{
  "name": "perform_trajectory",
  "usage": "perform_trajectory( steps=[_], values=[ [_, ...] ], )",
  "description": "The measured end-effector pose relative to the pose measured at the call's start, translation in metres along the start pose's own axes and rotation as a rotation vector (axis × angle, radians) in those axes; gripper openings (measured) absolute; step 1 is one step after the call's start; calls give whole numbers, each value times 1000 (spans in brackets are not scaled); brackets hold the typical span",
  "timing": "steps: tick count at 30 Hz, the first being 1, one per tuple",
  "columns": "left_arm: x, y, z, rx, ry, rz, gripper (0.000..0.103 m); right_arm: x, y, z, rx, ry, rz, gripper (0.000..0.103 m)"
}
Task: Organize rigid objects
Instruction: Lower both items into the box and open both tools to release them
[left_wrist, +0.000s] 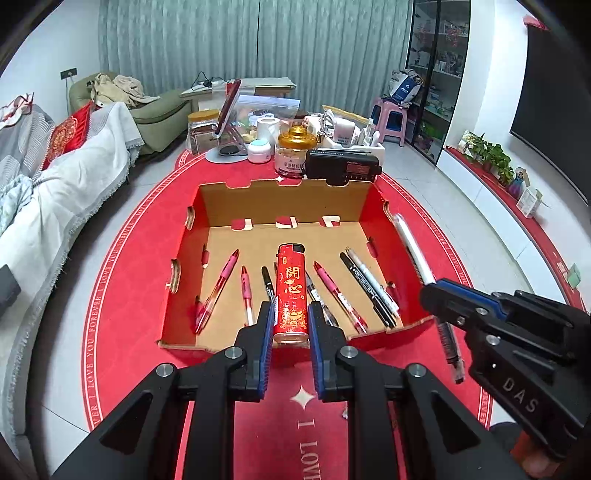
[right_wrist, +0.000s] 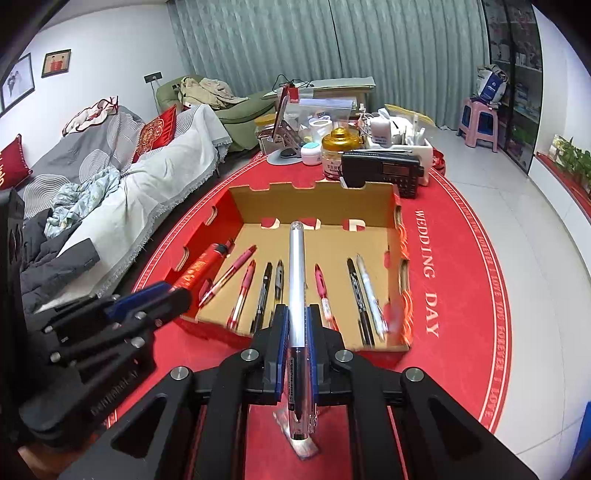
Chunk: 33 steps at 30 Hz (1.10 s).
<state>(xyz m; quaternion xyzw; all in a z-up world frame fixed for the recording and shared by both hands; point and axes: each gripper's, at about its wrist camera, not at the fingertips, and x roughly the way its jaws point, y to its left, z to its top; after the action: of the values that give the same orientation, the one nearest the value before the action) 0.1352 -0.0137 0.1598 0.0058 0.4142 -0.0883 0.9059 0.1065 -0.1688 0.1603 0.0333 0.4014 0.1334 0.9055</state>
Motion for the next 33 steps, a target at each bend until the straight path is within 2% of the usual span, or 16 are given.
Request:
perform_trajectory(
  steps=[12,33],
  values=[
    [40,14,12,-42,52,7,19,41,0,13,2,71,2,10],
    [64,22,15,-44,104,9,20,69,-2,23,3,128,-17,11]
  ],
)
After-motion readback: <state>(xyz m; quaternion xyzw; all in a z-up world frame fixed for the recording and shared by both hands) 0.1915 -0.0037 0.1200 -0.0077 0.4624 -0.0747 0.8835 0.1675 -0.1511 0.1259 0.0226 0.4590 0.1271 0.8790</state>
